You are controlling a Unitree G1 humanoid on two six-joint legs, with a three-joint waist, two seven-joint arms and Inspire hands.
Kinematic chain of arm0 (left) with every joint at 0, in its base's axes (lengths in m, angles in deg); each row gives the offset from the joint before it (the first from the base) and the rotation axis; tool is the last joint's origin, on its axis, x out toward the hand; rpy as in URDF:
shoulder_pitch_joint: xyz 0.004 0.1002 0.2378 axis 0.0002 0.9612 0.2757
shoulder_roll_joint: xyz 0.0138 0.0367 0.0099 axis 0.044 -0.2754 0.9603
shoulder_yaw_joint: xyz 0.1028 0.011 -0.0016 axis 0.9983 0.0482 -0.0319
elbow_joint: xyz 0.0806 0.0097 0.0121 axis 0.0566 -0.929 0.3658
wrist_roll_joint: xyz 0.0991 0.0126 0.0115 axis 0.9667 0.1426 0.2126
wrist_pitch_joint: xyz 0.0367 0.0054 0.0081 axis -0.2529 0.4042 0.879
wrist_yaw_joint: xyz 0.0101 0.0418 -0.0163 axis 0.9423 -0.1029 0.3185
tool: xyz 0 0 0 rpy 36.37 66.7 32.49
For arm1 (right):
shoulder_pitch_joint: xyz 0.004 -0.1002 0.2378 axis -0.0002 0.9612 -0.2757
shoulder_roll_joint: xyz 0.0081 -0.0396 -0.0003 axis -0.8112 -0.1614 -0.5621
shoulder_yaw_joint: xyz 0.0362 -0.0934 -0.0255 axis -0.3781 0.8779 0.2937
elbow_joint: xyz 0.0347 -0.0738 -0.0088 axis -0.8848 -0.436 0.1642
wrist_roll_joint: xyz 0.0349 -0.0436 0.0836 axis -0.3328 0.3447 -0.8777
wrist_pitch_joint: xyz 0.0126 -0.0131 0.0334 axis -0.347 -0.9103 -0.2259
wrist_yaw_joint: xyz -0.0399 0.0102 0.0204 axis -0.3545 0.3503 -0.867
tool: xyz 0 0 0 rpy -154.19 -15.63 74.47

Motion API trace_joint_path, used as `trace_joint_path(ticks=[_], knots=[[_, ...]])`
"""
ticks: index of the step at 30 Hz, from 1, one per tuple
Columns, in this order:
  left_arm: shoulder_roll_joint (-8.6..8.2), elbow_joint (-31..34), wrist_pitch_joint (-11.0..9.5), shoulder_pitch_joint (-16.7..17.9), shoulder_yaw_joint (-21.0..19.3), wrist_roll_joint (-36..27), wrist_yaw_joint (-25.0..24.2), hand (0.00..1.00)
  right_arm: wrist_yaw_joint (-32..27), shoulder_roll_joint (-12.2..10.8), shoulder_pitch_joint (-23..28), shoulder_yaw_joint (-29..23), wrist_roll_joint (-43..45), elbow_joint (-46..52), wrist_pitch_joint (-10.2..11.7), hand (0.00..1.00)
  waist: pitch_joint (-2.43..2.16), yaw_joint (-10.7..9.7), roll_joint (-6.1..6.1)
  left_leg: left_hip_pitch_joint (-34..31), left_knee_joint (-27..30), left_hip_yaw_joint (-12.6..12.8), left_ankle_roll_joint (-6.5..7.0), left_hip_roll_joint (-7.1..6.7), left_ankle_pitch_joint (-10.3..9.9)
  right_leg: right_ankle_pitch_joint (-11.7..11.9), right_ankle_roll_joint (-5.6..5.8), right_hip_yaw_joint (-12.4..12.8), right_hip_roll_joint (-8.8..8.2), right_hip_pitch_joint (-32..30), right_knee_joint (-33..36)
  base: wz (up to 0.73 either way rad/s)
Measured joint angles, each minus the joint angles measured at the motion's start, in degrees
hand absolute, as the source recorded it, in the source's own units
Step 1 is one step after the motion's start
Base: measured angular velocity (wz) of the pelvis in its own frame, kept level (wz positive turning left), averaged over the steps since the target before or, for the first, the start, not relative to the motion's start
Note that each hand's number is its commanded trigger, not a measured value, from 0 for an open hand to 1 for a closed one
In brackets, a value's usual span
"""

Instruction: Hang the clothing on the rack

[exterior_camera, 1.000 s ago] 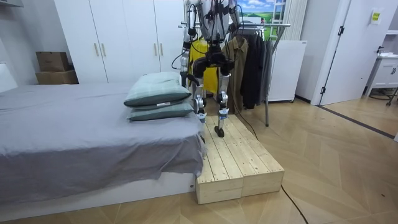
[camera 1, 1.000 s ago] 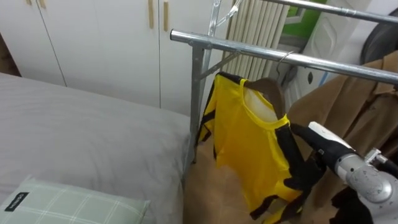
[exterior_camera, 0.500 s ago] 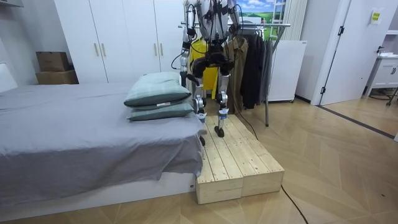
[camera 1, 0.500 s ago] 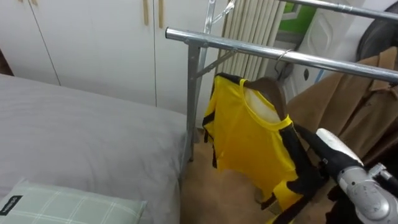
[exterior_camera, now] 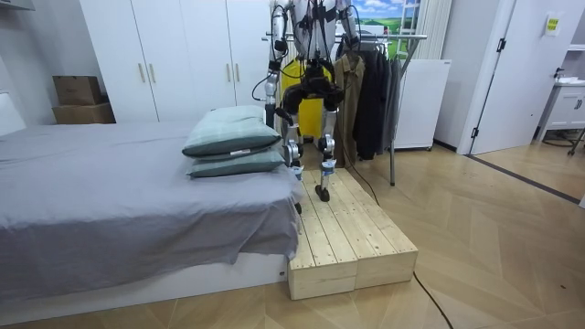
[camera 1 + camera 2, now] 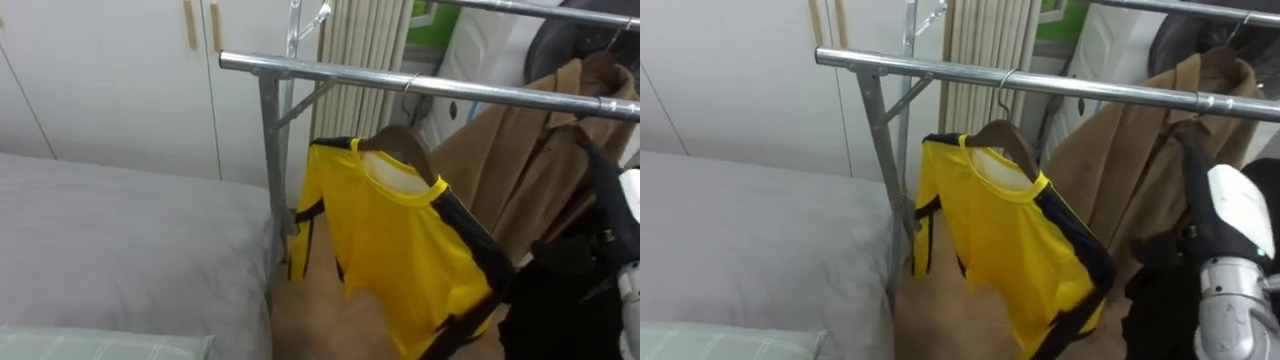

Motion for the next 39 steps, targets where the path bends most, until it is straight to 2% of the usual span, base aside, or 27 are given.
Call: trace_joint_path(ticks=[4,5,7,12,13,15,18,21,23,29,32,33,36,39], knots=[[-0.32,2.3,-0.1,1.8,0.0,0.1,0.0,0.0,-4.2,0.0,3.0,-2.1,-1.0,3.1,1.3,0.0,-0.28,-0.6,0.14,0.2,0.0,0.6,-0.03,0.11,-0.1,0.0,0.0,0.6,0.19,-0.1,0.0,-0.08],[-0.52,3.3,-0.1,2.3,-0.1,0.1,0.0,0.0,-5.1,0.0,4.7,-2.3,-2.0,4.4,1.7,0.0,-0.55,-0.5,0.26,0.2,0.0,0.8,-0.03,0.11,-0.1,0.2,0.01,0.9,0.24,-0.4,-0.1,-0.06],[-0.84,4.2,-0.1,3.1,-0.1,0.1,0.0,0.0,-6.0,0.0,7.2,-2.4,-3.5,5.6,2.2,0.0,-0.74,-0.5,0.51,0.3,-0.1,1.0,-0.02,0.1,-0.1,0.3,0.04,1.0,0.26,-0.4,0.1,-0.06],[-0.96,6.0,-0.7,3.9,-0.1,0.0,0.0,0.0,-6.8,-0.2,10.8,-2.4,-9.6,5.4,2.4,0.0,-0.67,-0.6,0.61,0.8,-0.3,1.6,-0.01,0.05,-0.1,0.3,0.09,1.7,0.31,-0.4,0.3,-0.07],[-0.97,5.9,-0.8,3.9,0.0,0.0,0.0,0.0,-7.5,-0.8,11.0,-2.4,-11.4,4.7,2.5,0.0,-0.44,-0.8,0.85,1.2,-0.5,1.8,-0.01,0.11,-0.1,0.2,0.15,1.9,0.38,0.1,0.2,-0.07],[-0.97,5.9,-0.9,4.0,0.0,0.0,0.0,0.0,-8.5,-2.1,12.2,-2.4,-13.5,2.8,3.0,0.0,-0.53,-0.9,0.65,1.3,-0.9,1.9,0.03,0.14,-0.1,0.0,0.49,2.0,0.4,0.2,0.1,-0.04],[-1.05,5.9,-1.3,4.2,0.0,-0.9,0.0,0.0,-8.6,-4.3,14.0,-2.4,-17.3,-1.3,3.1,0.0,-0.45,-1.3,0.7,1.4,-1.0,2.2,0.03,0.12,-0.1,0.0,0.48,2.4,0.44,0.2,0.1,-0.04],[-1.19,6.1,-1.3,4.3,0.0,-1.0,0.1,0.0,-8.5,-6.6,18.1,-1.8,-21.7,-6.6,3.2,0.0,-0.41,-1.5,0.79,1.4,-1.0,2.2,0.04,0.12,-0.1,0.0,0.49,2.4,0.47,0.1,0.0,0.0],[-1.94,6.0,-1.2,4.4,0.1,-1.2,0.9,0.0,-8.0,-8.6,21.5,-0.6,-25.9,-10.2,3.0,0.0,-0.29,-1.8,1.09,1.3,-1.1,2.6,0.07,0.1,-0.2,0.1,0.45,2.7,0.5,-0.1,0.1,-0.07],[-2.93,5.5,-1.5,4.6,0.0,-3.5,2.5,0.0,-4.7,-11.5,23.2,2.3,-39.2,-23.4,3.3,0.0,-0.4,-2.5,1.72,2.2,-2.0,3.6,0.09,-0.04,-0.1,0.1,0.35,3.3,0.72,-0.5,0.2,-0.08],[-3.21,4.8,-2.5,4.7,0.0,-3.5,2.8,0.0,-3.0,-11.8,23.1,2.4,-42.3,-28.4,5.0,0.0,-0.37,-3.1,1.92,2.2,-2.0,3.9,0.09,0.0,-0.2,0.1,0.36,4.0,0.84,-0.4,0.1,-0.07],[-3.2,4.3,-3.1,4.7,0.0,-3.5,3.0,0.0,-2.6,-11.8,23.1,2.8,-43.5,-30.4,5.6,0.0,-0.15,-3.4,2.26,2.1,-2.0,4.0,0.09,0.02,-0.2,0.1,0.36,4.1,0.88,-0.6,0.1,-0.08],[-3.2,1.4,-4.9,3.8,0.1,-4.4,3.4,0.0,-0.8,-11.9,22.8,3.6,-45.7,-36.4,7.8,0.0,-0.16,-3.7,2.47,2.1,-2.0,4.4,0.15,0.02,-0.3,0.1,0.36,4.5,0.95,-0.8,0.1,-0.05],[-3.21,-0.2,-6.4,3.4,0.1,-5.3,3.5,0.0,0.7,-12.0,22.8,4.6,-47.4,-40.4,8.0,0.0,-0.08,-3.7,2.94,2.1,-2.2,4.4,0.17,-0.01,-0.4,0.1,0.41,4.6,0.93,-0.8,0.3,0.0]])
